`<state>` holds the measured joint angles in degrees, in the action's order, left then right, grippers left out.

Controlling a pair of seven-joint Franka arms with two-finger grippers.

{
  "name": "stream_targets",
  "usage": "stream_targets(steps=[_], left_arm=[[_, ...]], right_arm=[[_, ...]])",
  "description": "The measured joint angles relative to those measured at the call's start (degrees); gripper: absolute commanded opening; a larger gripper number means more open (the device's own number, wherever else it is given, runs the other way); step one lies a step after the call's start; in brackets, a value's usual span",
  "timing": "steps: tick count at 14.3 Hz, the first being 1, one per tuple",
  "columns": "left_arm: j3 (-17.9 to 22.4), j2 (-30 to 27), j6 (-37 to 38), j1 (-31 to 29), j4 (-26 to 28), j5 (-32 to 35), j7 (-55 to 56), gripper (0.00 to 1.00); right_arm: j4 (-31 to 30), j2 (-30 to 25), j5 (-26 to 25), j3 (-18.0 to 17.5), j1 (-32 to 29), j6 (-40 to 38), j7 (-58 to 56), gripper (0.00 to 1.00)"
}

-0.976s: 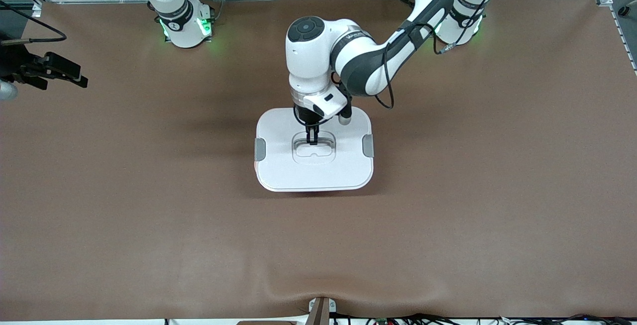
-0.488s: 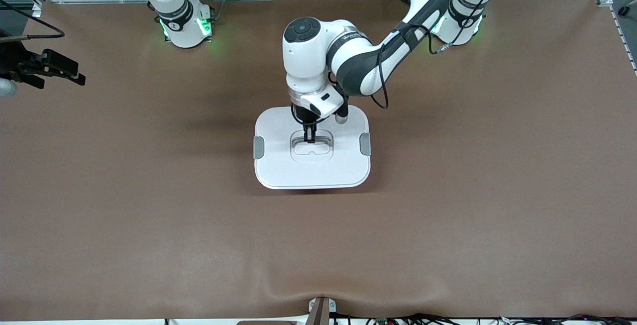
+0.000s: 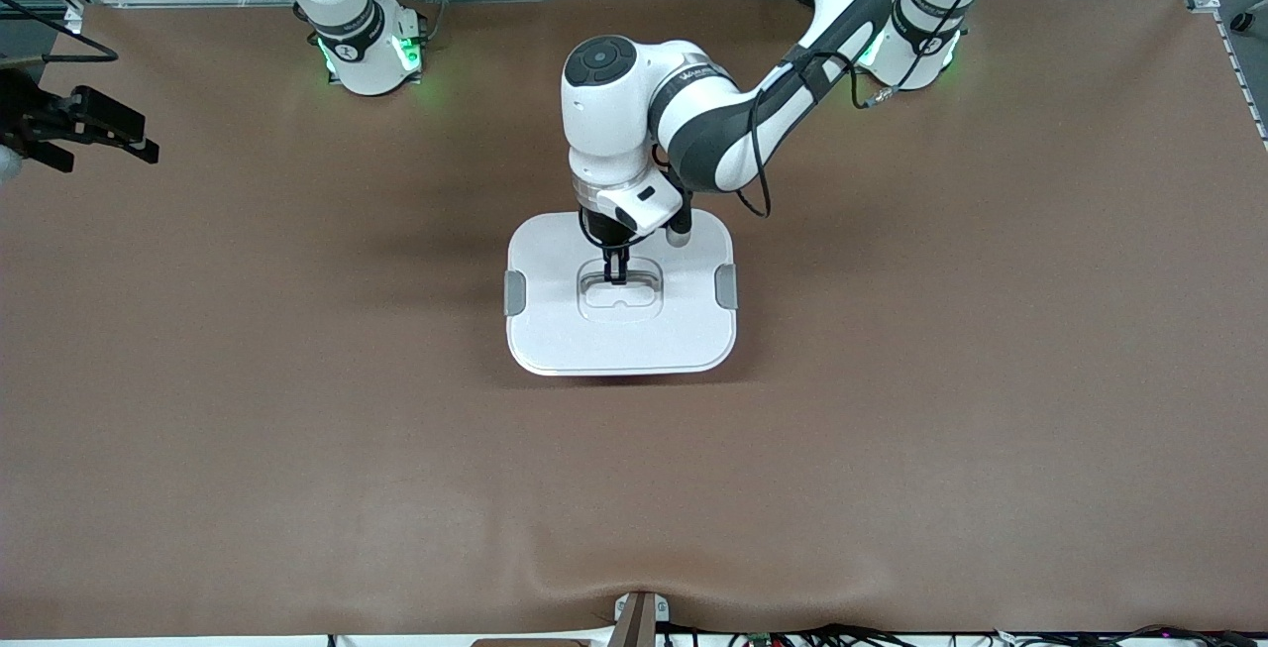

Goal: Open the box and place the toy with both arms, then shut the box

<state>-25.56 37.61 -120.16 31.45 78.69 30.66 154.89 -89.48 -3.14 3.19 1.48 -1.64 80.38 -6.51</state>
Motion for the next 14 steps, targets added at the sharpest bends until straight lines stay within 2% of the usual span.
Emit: stream_targets(steps=[14], left_arm=[[0.02, 0.0, 0.0, 0.92, -0.02, 0.0, 0.43, 0.0]], right_arm=[[-0.02, 1.15, -0.56, 0.47, -0.81, -0.28, -0.04, 1.0]])
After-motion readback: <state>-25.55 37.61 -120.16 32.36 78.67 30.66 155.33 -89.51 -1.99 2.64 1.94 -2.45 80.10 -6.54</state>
